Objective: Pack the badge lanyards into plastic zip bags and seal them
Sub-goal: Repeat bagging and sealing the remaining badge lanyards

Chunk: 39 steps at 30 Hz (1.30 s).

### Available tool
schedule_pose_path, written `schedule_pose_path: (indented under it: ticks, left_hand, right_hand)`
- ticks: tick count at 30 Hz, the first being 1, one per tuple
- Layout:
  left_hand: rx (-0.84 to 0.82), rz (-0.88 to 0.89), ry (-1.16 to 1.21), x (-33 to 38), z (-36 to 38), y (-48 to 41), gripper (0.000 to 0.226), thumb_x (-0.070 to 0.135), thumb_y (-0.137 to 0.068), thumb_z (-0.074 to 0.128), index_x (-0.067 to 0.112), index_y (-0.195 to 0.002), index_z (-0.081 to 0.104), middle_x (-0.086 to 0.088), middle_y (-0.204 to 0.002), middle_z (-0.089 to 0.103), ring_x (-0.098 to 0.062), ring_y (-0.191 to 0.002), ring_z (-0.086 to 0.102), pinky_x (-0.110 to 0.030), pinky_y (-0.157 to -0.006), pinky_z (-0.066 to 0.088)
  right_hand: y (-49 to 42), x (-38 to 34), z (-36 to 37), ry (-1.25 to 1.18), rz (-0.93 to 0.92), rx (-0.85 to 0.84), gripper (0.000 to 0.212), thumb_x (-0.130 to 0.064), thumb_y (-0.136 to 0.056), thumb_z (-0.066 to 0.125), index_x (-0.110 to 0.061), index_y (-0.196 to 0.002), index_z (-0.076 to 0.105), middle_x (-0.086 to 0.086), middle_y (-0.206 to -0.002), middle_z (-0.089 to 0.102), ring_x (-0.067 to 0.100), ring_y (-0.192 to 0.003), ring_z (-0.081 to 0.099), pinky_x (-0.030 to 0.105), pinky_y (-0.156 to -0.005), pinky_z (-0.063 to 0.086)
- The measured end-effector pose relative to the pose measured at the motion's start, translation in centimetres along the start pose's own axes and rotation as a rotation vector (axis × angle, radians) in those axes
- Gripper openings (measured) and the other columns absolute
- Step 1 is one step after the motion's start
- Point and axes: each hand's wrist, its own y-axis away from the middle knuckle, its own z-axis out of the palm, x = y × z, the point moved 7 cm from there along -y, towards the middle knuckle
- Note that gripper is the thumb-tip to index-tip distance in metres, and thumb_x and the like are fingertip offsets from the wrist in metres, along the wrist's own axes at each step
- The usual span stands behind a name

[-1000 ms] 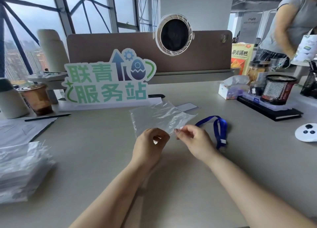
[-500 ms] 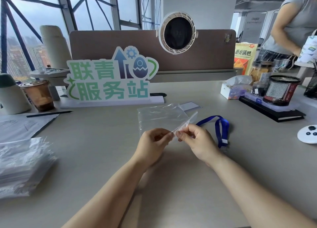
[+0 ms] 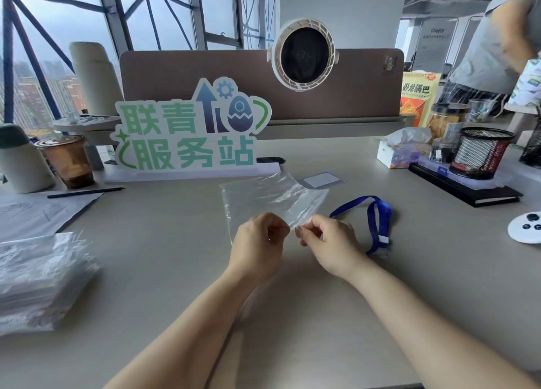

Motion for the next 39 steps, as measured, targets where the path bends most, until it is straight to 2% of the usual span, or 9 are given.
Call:
schedule_pose_path:
  ticks: [4,10,16,19,21,25,29,32,39]
  left_hand:
    - [0.268,-0.155,0.009,-3.4,-5.0,-1.3,0.014,0.006,-0.087,0.058,0.012,-0.085,0.07,-0.004,-0.088,0.069,-0.02,-0.083,0.06,-0.023,-0.072,0.039]
    - [0.347,-0.187,0.109,-4.7,-6.2,-0.7,0.013,0.009,-0.086,0.058,0.018,-0.084,0.067,-0.002,-0.086,0.067,-0.018,-0.082,0.06,-0.024,-0.073,0.04]
    - [0.45,-0.064,0.088,-3.8,-7.3,-0.8,0.014,0.007,-0.087,0.059,0.018,-0.085,0.067,0.002,-0.084,0.062,-0.013,-0.074,0.054,-0.004,-0.064,0.035]
    - [0.537,-0.007,0.035,-3.8,-8.3,-0.9,0.015,0.003,-0.089,0.056,0.008,-0.096,0.068,0.0,-0.09,0.056,-0.014,-0.077,0.051,-0.008,-0.069,0.031]
    - [0.551,0.002,0.013,-4.2,-8.5,-1.0,0.019,0.005,-0.092,0.052,0.008,-0.103,0.067,-0.001,-0.095,0.055,-0.02,-0.081,0.055,-0.013,-0.075,0.034]
    - [0.43,0.06,-0.103,-3.0,-6.7,-0.9,0.027,0.012,-0.093,0.051,0.015,-0.117,0.064,-0.006,-0.114,0.062,-0.028,-0.102,0.055,-0.037,-0.089,0.044]
    - [0.289,0.331,-0.325,1.5,-4.0,-0.1,0.032,0.022,-0.089,0.049,0.021,-0.118,0.064,0.0,-0.12,0.062,-0.024,-0.11,0.052,-0.036,-0.093,0.041]
    - [0.008,0.505,-0.406,4.3,0.4,0.7,0.035,0.028,-0.091,0.042,0.025,-0.119,0.063,0.005,-0.122,0.061,-0.02,-0.112,0.054,-0.033,-0.093,0.042]
    - [-0.388,0.135,-0.369,2.8,10.1,-3.5,0.046,0.035,-0.1,0.029,0.023,-0.144,0.033,0.004,-0.155,0.024,-0.019,-0.142,0.022,-0.031,-0.116,0.019]
  right_hand:
    - [0.0,2.9,-2.2,0.169,0.101,0.08,0.022,-0.038,-0.091,0.054,-0.018,-0.086,0.063,0.0,-0.081,0.07,0.023,-0.079,0.059,0.03,-0.076,0.038]
    - [-0.2,3.5,-2.4,0.243,0.126,0.137,0.021,-0.044,-0.087,0.058,-0.024,-0.079,0.062,-0.006,-0.076,0.07,0.019,-0.079,0.063,0.032,-0.08,0.041]
    - [-0.3,2.5,-2.0,0.257,-0.023,0.163,0.021,-0.044,-0.086,0.06,-0.024,-0.079,0.066,-0.005,-0.076,0.068,0.02,-0.081,0.061,0.033,-0.079,0.036]
    - [-0.5,1.5,-1.4,0.154,-0.077,0.144,0.041,-0.06,-0.081,0.046,-0.028,-0.085,0.071,-0.007,-0.077,0.069,0.017,-0.079,0.061,0.032,-0.074,0.04]
    - [-0.6,2.1,-2.2,0.06,-0.061,0.141,0.033,-0.051,-0.084,0.053,-0.024,-0.09,0.072,-0.006,-0.084,0.071,0.017,-0.082,0.062,0.035,-0.078,0.047]
    - [-0.3,5.0,-5.9,0.132,-0.03,0.162,0.013,-0.023,-0.086,0.064,-0.021,-0.097,0.072,-0.006,-0.098,0.072,0.016,-0.098,0.063,0.031,-0.086,0.046]
    - [1.0,7.7,-8.3,0.315,0.067,0.103,0.018,-0.029,-0.087,0.062,-0.026,-0.103,0.07,-0.008,-0.107,0.069,0.016,-0.097,0.06,0.026,-0.079,0.039]
    - [1.9,9.6,-8.8,0.342,0.147,0.058,0.022,-0.039,-0.087,0.06,-0.032,-0.107,0.066,-0.013,-0.116,0.063,0.015,-0.1,0.059,0.027,-0.083,0.041]
    - [0.1,11.8,-7.4,0.384,0.199,-0.116,0.042,-0.05,-0.09,0.049,-0.03,-0.127,0.053,-0.014,-0.139,0.048,0.014,-0.128,0.042,0.028,-0.103,0.034]
